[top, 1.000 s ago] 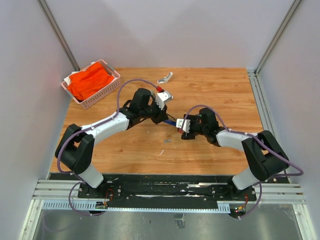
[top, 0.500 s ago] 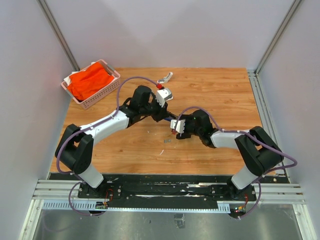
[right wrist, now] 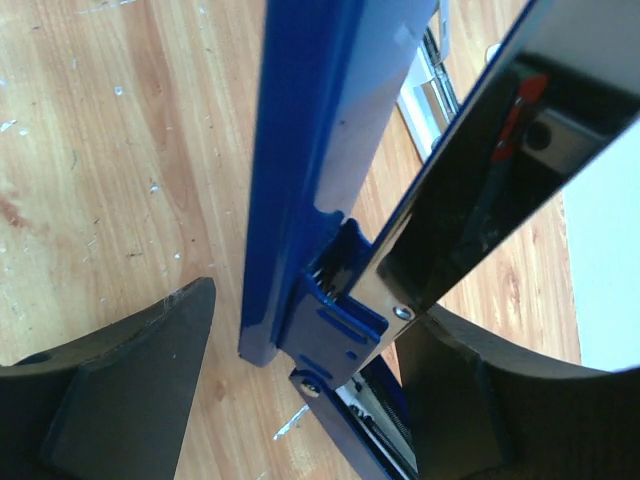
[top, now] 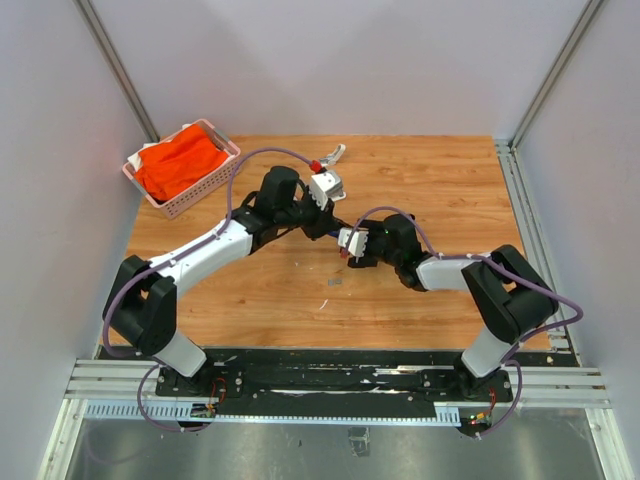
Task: Unload the staples from the stapler
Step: Unload the staple at the center of the board.
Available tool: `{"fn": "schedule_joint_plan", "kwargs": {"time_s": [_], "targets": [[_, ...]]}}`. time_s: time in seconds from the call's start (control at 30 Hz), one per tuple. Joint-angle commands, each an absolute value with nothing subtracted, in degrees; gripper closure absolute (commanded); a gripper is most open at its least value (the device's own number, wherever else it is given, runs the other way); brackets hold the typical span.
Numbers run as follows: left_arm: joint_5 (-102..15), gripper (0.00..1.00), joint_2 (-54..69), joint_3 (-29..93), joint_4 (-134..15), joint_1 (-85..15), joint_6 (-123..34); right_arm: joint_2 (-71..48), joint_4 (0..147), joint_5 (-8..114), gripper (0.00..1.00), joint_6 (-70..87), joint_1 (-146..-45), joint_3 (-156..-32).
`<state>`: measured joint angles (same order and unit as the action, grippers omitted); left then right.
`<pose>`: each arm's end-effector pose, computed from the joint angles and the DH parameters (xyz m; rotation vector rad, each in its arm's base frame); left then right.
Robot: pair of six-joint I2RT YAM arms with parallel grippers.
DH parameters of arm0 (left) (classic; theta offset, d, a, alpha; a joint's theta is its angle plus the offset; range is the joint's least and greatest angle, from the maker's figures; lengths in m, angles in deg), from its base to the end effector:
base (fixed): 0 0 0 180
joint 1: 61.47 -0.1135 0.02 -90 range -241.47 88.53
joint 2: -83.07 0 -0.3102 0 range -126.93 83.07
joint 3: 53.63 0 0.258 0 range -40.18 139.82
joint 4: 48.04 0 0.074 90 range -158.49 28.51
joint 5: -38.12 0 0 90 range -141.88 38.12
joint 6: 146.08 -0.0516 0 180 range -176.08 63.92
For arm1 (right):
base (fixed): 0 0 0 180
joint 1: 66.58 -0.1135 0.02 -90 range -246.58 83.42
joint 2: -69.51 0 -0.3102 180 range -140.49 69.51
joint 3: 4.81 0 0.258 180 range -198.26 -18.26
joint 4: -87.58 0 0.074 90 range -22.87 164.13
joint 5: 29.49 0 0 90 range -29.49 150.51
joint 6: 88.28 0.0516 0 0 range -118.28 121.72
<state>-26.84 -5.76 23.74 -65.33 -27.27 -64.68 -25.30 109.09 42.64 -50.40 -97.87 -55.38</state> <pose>0.2957 -0.2274 0.3143 1.0150 1.8395 -0.7243 0.2861 0.1924 0.1950 -1.4402 1.3116 0.0666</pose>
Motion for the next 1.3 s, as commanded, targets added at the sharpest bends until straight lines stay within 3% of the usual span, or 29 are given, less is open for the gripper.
{"fn": "schedule_joint_plan", "kwargs": {"time_s": [0.0, 0.27, 0.4, 0.63, 0.8, 0.9, 1.1, 1.27], "targets": [[-24.0, 1.0, -2.2, 27.0, -61.5, -27.8, -63.2, -26.4, 113.1, 42.2, 0.3, -48.5, -98.9, -56.7], [-23.7, 1.0, -1.5, 26.8, -61.4, -28.1, -62.7, -26.9, 115.6, 47.4, 0.5, -48.4, -98.9, -56.1], [-23.5, 1.0, -1.4, 26.8, -61.2, -28.4, -62.2, -26.3, 117.7, 48.6, 0.54, -48.9, -98.9, -55.1], [-23.8, 1.0, -1.1, 26.2, -60.1, -28.9, -61.3, -24.9, 118.4, 50.7, 0.72, -48.4, -98.9, -55.0], [-26.0, 0.99, -1.2, 25.3, -59.6, -28.9, -60.6, -21.9, 113.2, 51.1, 0.79, -47.8, -98.9, -57.1], [-27.3, 0.9, -1.5, 25.1, -59.7, -29.1, -60.6, -19.9, 106.9, 51.1, 0.82, -46.3, -98.9, -59.7], [-27.8, 0.62, -0.9, 24.4, -59.9, -29.9, -60.5, -17.0, 91.6, 49.0, 0.89, -45.0, -98.7, -65.1], [-27.5, 0.47, 0.5, 23.3, -59.3, -30.8, -60.4, -16.7, 85.1, 48.8, 0.92, -44.7, -98.4, -66.8]]}}
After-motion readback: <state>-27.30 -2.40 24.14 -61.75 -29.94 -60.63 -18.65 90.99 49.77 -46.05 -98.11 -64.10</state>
